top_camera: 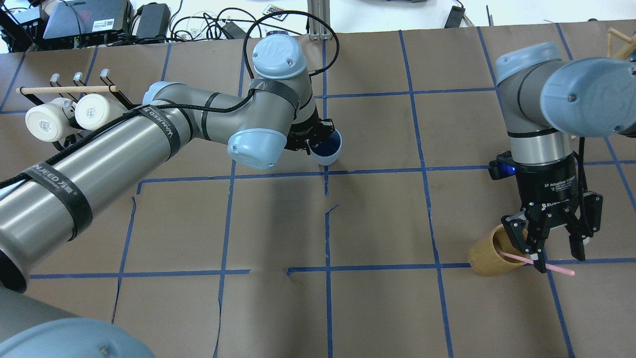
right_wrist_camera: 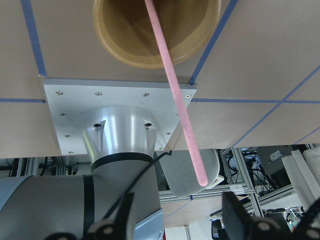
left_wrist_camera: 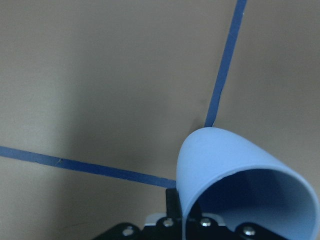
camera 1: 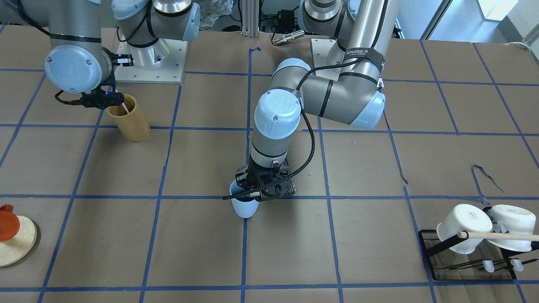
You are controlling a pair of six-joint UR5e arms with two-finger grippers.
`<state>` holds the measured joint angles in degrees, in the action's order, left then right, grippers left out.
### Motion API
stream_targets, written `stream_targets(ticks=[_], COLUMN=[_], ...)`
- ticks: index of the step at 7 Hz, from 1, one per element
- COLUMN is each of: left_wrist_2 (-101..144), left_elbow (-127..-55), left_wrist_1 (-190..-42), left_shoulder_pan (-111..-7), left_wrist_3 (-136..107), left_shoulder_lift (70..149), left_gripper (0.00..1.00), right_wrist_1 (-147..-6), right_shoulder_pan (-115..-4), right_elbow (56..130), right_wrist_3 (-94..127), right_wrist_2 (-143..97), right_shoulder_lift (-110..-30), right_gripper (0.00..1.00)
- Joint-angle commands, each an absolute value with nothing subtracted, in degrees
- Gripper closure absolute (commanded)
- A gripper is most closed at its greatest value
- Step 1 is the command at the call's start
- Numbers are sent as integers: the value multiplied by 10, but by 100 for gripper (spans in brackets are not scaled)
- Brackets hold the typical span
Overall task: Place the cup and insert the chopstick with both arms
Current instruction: 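Set the blue cup down at the table center and retract the left arm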
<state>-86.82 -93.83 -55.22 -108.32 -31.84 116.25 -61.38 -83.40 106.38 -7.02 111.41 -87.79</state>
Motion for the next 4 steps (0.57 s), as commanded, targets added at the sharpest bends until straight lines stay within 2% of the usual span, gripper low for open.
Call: stream_targets(ticks=[1, 3, 4], left_wrist_2=[-865, -846, -846], left_elbow=[-932, -912, -882], left_wrist_1=[-550, -619, -701], left_shoulder_pan=[-1084, -1044, -998], left_wrist_3=[-313, -241, -142], left_shoulder_lift=[1148, 1108, 1083], left_gripper=[0, 0, 0], right_wrist_1=[-663, -660, -662], right_shoulder_pan=[-833, -832, -832], right_elbow=[1106, 1112, 1121], right_wrist_3=[-69, -61, -54], right_wrist_2=[1121, 1121, 1121], right_shoulder_lift=[-877, -877, -878], right_gripper=[32, 50, 51])
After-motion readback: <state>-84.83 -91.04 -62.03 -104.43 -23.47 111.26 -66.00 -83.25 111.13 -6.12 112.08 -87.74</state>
